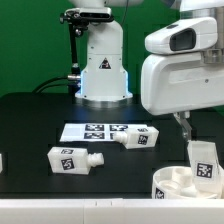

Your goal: Assemble stool

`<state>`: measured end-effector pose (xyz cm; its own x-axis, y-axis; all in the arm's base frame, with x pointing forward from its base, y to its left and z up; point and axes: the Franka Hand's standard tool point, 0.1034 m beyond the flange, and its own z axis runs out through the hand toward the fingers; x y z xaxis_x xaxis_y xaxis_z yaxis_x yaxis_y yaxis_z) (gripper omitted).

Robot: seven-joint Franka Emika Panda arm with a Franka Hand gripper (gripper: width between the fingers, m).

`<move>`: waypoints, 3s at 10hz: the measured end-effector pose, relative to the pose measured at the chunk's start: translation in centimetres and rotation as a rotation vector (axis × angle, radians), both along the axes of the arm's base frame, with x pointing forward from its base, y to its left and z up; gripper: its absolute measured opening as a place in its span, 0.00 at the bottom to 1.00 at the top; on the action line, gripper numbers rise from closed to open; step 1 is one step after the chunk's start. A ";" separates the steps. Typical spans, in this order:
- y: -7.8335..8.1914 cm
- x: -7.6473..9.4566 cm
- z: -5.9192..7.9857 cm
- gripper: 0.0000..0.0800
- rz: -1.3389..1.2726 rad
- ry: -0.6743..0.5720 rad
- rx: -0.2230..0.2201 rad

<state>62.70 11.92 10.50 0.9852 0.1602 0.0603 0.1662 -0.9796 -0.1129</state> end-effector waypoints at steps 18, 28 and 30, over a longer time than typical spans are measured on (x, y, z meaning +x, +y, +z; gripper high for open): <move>-1.0 0.6 -4.4 0.42 -0.251 0.015 -0.044; 0.0 0.5 -4.6 0.42 -1.327 0.097 0.085; 0.2 0.6 -4.4 0.42 -1.564 0.143 0.117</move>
Offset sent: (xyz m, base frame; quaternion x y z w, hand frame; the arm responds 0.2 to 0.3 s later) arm 0.0093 0.0057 -0.0275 -0.0235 -0.0477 -0.3616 0.9308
